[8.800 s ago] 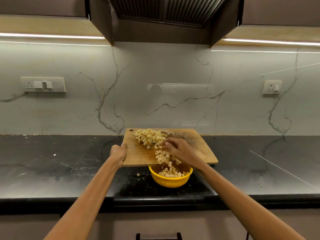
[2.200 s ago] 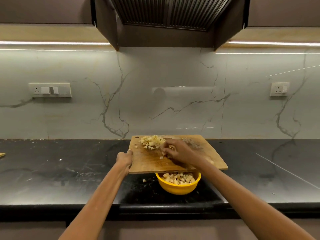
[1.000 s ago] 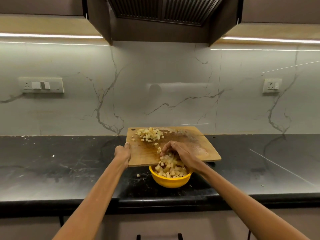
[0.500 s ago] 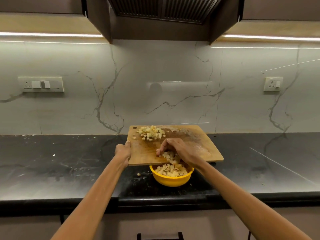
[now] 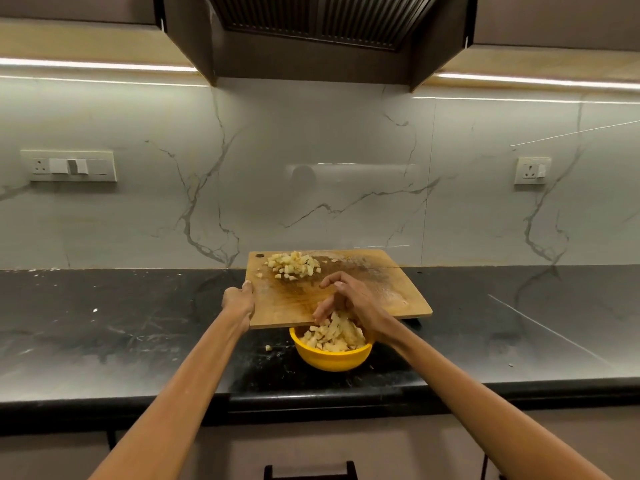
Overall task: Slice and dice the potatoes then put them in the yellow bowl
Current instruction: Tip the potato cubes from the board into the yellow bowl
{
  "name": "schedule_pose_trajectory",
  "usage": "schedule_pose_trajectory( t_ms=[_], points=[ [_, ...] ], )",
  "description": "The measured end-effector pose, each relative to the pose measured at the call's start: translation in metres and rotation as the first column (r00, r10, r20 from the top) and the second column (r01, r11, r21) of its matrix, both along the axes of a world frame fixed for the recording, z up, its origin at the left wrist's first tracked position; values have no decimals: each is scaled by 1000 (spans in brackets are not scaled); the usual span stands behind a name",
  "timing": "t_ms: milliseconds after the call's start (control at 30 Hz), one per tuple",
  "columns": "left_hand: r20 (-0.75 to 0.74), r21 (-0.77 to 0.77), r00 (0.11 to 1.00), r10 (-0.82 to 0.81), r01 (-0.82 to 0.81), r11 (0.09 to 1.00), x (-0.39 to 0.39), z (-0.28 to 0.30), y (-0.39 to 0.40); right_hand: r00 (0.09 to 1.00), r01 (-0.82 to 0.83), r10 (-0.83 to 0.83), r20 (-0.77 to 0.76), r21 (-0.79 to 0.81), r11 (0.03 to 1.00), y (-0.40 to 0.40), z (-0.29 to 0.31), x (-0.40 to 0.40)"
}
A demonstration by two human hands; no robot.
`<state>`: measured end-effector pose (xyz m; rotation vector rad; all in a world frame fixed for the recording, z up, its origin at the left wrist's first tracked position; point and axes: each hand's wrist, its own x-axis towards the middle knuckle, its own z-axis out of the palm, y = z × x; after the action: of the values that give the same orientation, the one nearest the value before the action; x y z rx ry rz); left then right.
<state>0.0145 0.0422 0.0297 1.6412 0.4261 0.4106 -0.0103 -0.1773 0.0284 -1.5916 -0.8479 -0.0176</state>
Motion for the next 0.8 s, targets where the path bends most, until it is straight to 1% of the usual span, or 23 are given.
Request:
schedule_pose_trajectory(
  t_ms=[33, 67, 100, 133, 167, 200, 233, 300, 400, 467, 567, 633, 667, 733, 767, 800],
  points=[
    [-5, 6, 1000, 2, -2, 1000, 0, 0, 0, 1000, 2, -1, -30, 26, 1000, 2, 4, -1],
    [-10, 12, 1000, 1, -1, 1000, 1, -1, 0, 999, 28, -28, -30, 19, 999, 6, 10, 3],
    [-13, 19, 1000, -4, 4, 1000, 2, -1, 1, 997, 81, -80, 21, -31, 996, 14, 15, 7],
    [-14, 23, 1000, -13, 13, 1000, 3, 0, 2, 978, 173, -156, 136, -124, 977, 24, 22, 14],
    [-15, 19, 1000, -19, 19, 1000, 3, 0, 2, 939, 269, -205, 276, -222, 937, 36, 26, 23],
    [-16, 11, 1000, -24, 25, 1000, 4, 1, 3, 885, 357, -219, 410, -296, 886, 50, 30, 34],
    [-17, -6, 999, -30, 30, 1000, 5, 2, 3, 836, 425, -212, 506, -352, 834, 64, 33, 45],
    [-29, -24, 999, -29, 28, 999, 6, 2, 3, 777, 493, -180, 604, -404, 770, 90, 38, 65],
    [-46, -19, 999, -17, 16, 1000, 8, 0, 6, 758, 507, -85, 647, -502, 700, 114, 41, 82],
    [-43, -17, 999, -19, 18, 1000, 9, -1, 9, 741, 502, 2, 671, -557, 662, 116, 42, 82],
    [-39, -9, 999, -18, 18, 1000, 11, -2, 15, 721, 484, 67, 690, -570, 664, 97, 41, 75],
    [-41, -11, 999, -12, 11, 1000, 12, -2, 19, 708, 487, 59, 704, -547, 681, 77, 39, 70],
    [-41, -14, 999, -9, 9, 1000, 12, -3, 20, 713, 472, 35, 700, -515, 715, 65, 38, 68],
    [-43, -20, 999, -19, 18, 1000, 12, -4, 21, 734, 424, -54, 678, -394, 816, 48, 36, 67],
    [-45, -21, 999, -25, 24, 999, 11, -4, 21, 751, 411, -108, 652, -332, 849, 44, 37, 69],
    [-46, -21, 999, -25, 24, 999, 11, -4, 21, 770, 417, -157, 618, -302, 857, 41, 39, 75]
  ],
)
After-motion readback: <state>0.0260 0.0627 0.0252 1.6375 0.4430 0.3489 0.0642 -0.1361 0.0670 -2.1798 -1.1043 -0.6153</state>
